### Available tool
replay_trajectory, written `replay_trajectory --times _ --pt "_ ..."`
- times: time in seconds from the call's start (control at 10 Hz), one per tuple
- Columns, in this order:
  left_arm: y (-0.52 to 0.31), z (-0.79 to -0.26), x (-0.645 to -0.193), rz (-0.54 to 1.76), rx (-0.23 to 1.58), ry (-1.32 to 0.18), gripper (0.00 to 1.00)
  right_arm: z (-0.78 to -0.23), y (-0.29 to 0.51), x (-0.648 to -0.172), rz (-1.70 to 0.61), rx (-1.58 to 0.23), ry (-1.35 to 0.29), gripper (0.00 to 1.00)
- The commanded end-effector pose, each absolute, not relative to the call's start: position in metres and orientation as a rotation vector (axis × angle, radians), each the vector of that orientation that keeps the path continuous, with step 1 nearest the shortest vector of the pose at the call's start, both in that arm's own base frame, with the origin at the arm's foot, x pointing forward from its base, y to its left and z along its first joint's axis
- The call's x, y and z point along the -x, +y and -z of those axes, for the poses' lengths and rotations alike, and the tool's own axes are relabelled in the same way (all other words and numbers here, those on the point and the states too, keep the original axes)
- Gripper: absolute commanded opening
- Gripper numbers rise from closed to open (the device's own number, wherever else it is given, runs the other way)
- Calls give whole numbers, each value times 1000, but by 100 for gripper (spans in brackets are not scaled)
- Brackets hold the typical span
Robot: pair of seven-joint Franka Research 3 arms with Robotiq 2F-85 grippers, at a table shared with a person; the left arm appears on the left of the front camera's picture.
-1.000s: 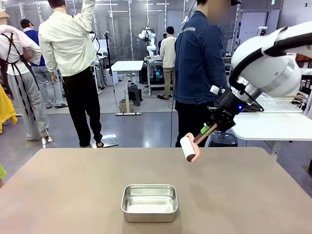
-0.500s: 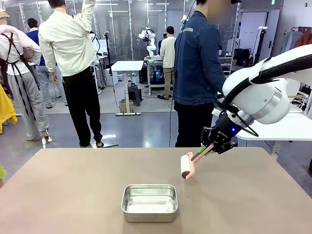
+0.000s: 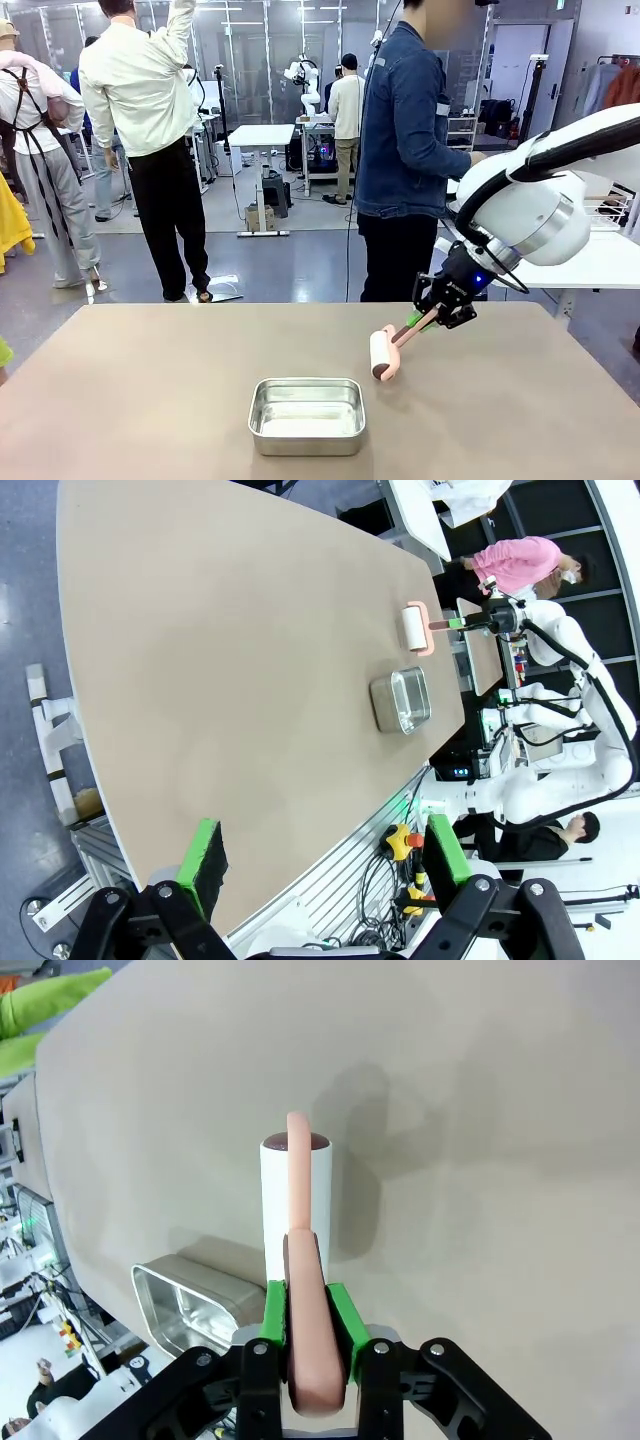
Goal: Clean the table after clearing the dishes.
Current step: When the right (or left) Handle tray is removed, use the right hand (or left hand) to clean the right (or left) side of the table with the Lint Roller.
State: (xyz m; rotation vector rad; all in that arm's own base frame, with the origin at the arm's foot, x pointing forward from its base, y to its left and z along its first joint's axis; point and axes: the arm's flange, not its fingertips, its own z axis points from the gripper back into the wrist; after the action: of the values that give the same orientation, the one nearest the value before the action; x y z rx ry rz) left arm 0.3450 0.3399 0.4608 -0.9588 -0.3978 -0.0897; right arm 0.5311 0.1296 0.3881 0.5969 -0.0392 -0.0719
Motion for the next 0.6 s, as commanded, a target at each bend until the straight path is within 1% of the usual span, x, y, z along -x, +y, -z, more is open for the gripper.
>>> replay_trajectory --times 0.0,0.2,0.5 --pt "340 -465 -342 74 951 -397 100 -383 129 -532 28 -625 -81 22" --pt "340 -465 -342 74 951 -397 100 -374 116 -529 -15 -585 -64 22" --pt "340 -465 -342 74 951 -397 100 -360 83 -528 16 -479 -122 22"
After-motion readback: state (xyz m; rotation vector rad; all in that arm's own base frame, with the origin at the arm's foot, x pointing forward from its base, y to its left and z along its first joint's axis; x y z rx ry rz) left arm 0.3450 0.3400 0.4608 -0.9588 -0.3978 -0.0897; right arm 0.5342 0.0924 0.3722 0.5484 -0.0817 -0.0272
